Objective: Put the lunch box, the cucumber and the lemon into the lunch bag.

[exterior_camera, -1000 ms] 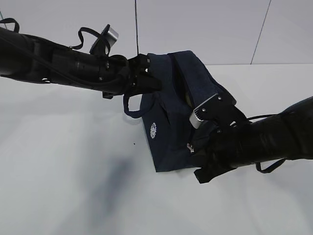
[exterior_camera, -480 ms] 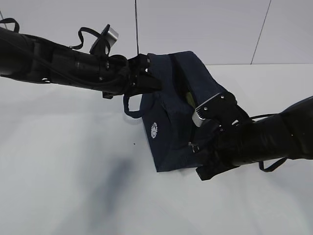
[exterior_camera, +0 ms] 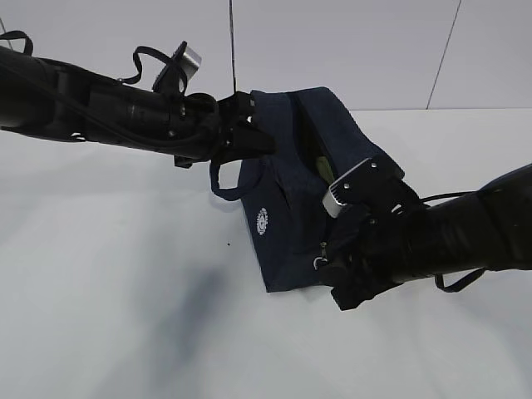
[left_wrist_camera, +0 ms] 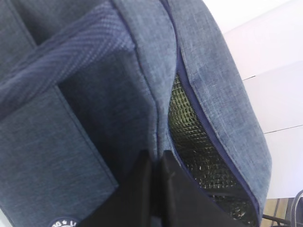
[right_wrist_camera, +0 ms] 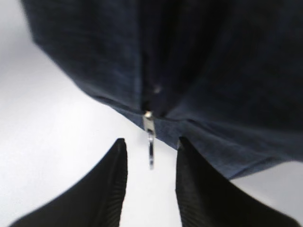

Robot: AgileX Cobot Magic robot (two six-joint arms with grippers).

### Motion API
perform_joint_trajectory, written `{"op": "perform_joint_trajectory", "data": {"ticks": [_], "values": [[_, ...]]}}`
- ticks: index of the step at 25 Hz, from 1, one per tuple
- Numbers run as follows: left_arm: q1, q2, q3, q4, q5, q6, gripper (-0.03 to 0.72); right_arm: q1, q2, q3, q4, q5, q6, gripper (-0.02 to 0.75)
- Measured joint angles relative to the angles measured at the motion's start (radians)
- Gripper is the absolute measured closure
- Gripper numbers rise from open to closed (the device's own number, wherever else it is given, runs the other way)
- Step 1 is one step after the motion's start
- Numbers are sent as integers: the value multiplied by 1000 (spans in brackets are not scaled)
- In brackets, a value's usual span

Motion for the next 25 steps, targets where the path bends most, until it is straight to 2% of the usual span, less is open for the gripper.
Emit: {"op": "perform_joint_trajectory", "data": {"ticks": [6,13,22,25], "values": [[0,0,0,0,0,0,694,0,0,0,43,22,-110,465],[0,0,0,0,0,0,694,0,33,0,71,39,-143,463],[0,0,0,0,0,0,694,0,55,-12,252,57,-312,463],[0,0,0,0,0,0,694,0,55,-12,272,57,-340,465]]}}
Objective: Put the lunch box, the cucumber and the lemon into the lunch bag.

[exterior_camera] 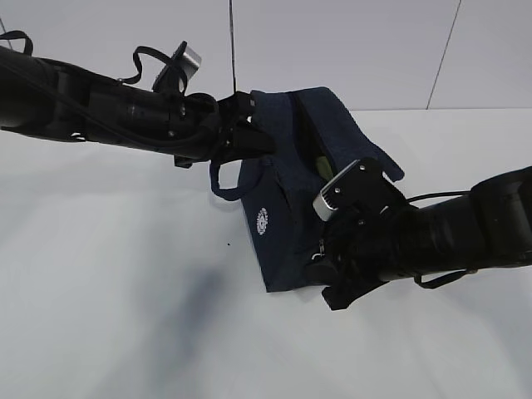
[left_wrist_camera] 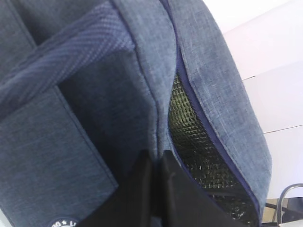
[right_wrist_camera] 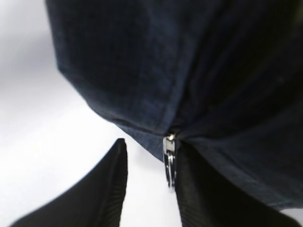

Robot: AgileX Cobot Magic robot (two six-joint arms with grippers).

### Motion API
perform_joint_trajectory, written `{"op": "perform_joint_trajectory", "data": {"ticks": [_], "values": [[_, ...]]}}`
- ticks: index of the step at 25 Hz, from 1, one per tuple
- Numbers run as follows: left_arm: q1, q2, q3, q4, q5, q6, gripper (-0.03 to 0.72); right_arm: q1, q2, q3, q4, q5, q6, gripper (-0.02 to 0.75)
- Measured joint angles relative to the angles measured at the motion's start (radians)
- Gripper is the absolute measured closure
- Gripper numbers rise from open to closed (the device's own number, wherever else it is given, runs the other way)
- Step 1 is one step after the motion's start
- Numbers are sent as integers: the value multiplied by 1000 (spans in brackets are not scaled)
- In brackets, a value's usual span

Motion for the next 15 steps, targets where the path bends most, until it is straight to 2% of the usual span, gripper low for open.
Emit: {"op": "perform_joint_trajectory", "data": {"ticks": [5,10,15], "values": [[0,0,0,0,0,0,694,0,0,0,6,0,-9,544],[0,0,0,0,0,0,694,0,0,0,6,-2,-11,707],[0,0,0,0,-4,0,694,0,0,0,8,-23,-11,723]]}}
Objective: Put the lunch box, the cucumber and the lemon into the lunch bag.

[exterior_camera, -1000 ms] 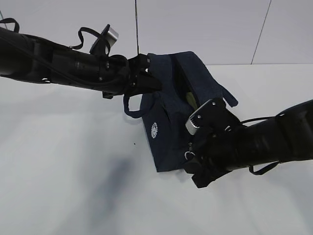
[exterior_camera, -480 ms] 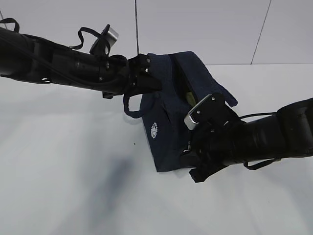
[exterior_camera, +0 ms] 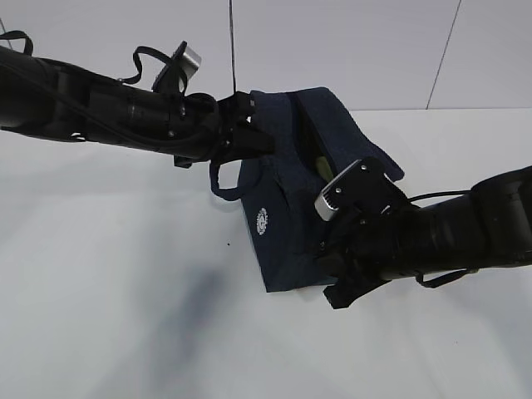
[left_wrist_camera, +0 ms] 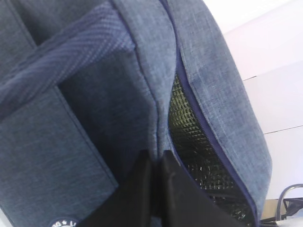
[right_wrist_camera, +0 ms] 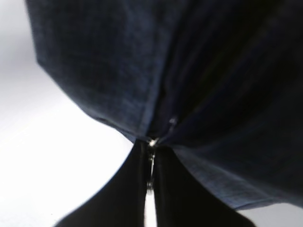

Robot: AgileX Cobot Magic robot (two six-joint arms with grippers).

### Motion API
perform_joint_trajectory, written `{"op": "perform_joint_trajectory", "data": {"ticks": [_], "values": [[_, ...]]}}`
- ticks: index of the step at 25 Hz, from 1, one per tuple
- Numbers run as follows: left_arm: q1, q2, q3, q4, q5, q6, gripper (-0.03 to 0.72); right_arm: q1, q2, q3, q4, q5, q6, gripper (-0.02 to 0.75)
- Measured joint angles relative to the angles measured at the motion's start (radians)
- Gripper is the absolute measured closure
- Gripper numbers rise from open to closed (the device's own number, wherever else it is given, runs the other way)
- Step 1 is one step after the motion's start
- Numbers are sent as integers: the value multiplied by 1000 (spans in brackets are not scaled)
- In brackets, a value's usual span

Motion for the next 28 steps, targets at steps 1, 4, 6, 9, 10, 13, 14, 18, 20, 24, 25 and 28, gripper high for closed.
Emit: {"op": "perform_joint_trajectory", "data": {"ticks": [1,4,6,9,10,13,14,18,20,24,25,28], "values": [[0,0,0,0,0,0,694,0,0,0,0,0,0,724],[0,0,0,0,-1,0,694,0,0,0,0,-2,0,724],[0,0,0,0,-1,0,694,0,0,0,-5,-2,13,724],[0,0,0,0,-2,0,694,0,0,0,-53,-2,71,725],[0,0,0,0,-2,0,694,0,0,0,-74,-2,91,725],[0,0,0,0,-2,0,694,0,-2,0,-115,-2,144,725],[0,0,0,0,-2,0,694,0,-7,0,-127,-2,157,726],[0,0,0,0,-5,0,694,0,-39,2,-144,-31,187,726],[0,0,0,0,-5,0,694,0,-52,4,-144,-48,194,726],[0,0,0,0,-7,0,694,0,-58,3,-155,-56,211,726],[0,0,0,0,-7,0,694,0,-58,3,-168,-56,227,726],[0,0,0,0,-7,0,694,0,-58,3,-243,-56,310,726]]}}
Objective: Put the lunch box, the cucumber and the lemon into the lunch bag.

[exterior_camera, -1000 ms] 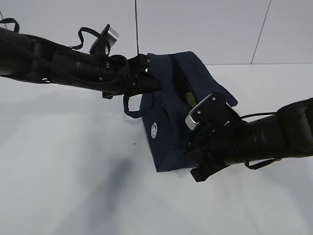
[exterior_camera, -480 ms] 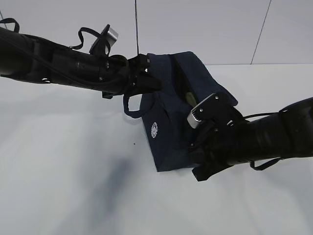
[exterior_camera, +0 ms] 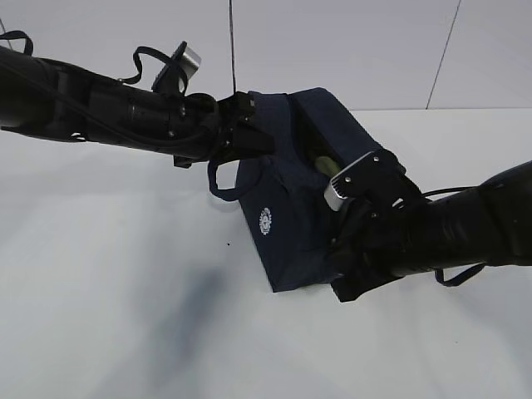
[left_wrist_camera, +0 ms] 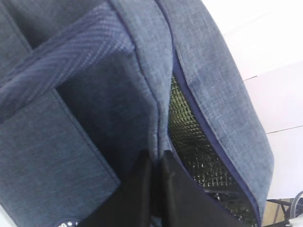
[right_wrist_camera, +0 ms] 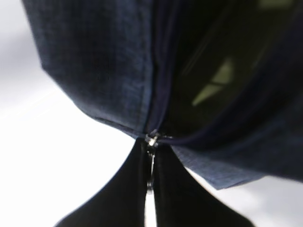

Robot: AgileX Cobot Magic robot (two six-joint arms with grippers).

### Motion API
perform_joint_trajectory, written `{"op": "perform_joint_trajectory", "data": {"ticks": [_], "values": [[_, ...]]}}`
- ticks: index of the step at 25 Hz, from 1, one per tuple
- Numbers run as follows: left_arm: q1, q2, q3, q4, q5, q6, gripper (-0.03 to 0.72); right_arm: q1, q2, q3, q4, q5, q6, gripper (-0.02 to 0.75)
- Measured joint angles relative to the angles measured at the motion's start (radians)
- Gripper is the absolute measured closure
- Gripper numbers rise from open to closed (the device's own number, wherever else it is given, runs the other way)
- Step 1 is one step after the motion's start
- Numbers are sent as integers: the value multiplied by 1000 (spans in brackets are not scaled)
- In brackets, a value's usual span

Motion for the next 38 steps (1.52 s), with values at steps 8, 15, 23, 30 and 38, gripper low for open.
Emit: {"op": "perform_joint_trajectory", "data": {"ticks": [8,15,23,30,38], "values": [[0,0,0,0,0,0,694,0,-2,0,-195,38,233,727],[0,0,0,2,2,0,694,0,-5,0,-321,58,369,727],[0,0,0,2,-4,0,694,0,-63,0,-377,58,414,727],[-1,0,0,2,-11,0,694,0,-73,0,-594,75,624,727],[-5,0,0,2,-11,0,694,0,-81,0,-725,95,751,727]]}}
